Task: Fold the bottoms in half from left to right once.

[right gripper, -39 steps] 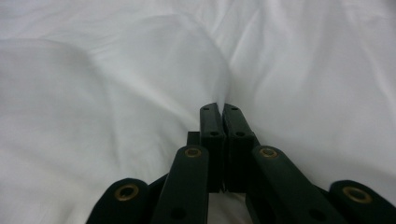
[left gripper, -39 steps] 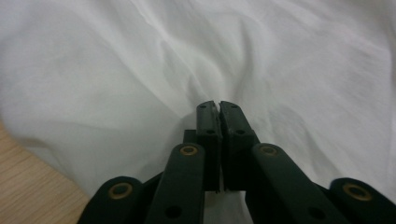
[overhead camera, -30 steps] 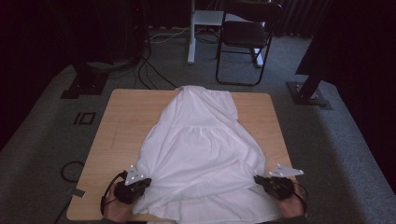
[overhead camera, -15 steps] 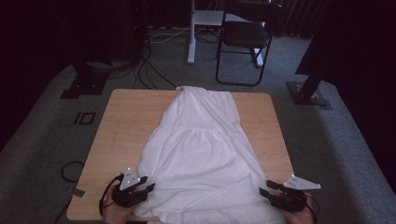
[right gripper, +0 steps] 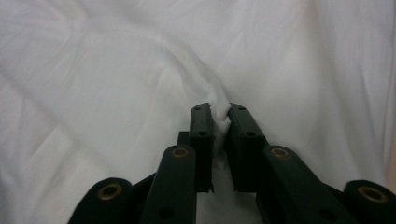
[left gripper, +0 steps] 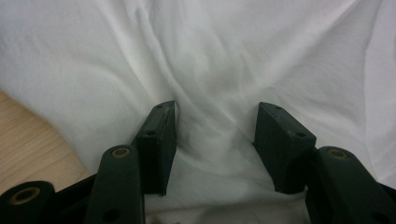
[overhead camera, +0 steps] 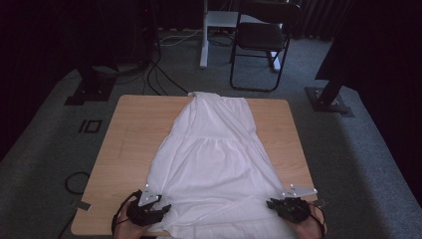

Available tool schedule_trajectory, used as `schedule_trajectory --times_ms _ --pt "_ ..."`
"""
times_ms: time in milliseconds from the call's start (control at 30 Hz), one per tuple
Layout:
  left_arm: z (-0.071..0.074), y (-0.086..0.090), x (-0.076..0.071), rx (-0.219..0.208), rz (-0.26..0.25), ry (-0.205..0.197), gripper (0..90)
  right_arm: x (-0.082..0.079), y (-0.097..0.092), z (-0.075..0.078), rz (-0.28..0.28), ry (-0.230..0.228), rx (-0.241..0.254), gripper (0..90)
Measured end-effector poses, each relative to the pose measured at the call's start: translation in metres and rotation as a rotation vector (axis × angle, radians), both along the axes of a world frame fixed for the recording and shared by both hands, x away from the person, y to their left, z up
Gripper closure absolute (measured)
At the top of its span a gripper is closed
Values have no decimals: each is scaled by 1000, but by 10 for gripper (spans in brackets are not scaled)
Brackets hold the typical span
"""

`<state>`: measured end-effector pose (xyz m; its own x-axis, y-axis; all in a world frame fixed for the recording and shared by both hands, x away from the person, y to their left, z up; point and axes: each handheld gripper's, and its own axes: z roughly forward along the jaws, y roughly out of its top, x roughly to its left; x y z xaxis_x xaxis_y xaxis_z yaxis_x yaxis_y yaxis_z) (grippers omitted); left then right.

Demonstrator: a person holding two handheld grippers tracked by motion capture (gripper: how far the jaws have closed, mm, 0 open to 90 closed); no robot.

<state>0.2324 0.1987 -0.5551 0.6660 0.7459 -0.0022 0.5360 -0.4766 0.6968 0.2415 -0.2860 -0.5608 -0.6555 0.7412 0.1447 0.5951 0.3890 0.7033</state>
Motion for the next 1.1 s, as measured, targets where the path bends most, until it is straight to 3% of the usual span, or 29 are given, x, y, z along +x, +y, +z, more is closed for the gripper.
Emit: schedule_trajectory --times_ms 67,167,300,500,600,667,733,867,933,1000,1100 --pt "0 -3 2 11 10 -11 513 -8 -2 -2 -22 -24 9 789" --pt "-1 -6 9 11 33 -23 555 -5 -2 -4 -23 -37 16 819" --pt "0 -14 29 25 58 -30 597 24 -2 -5 -22 -47 26 865" --pt "2 -26 69 29 101 -37 640 60 8 -1 -48 -88 -49 865" --pt "3 -27 81 31 114 -36 639 70 10 0 -63 -87 -56 861" --pt "3 -25 80 39 116 -31 633 70 6 1 -62 -71 -42 847" --pt "4 -22 73 42 116 -27 620 62 0 2 -60 -76 -46 841" --pt "4 -8 53 46 107 -15 564 29 -23 9 -54 -110 0 852" --pt "7 -2 41 60 141 -13 542 10 -37 14 -62 -140 16 867" --pt "12 4 31 28 171 -27 527 -9 -50 20 -62 -186 22 872" --pt "20 10 20 -27 170 -51 514 -29 -67 27 -74 -218 34 874"
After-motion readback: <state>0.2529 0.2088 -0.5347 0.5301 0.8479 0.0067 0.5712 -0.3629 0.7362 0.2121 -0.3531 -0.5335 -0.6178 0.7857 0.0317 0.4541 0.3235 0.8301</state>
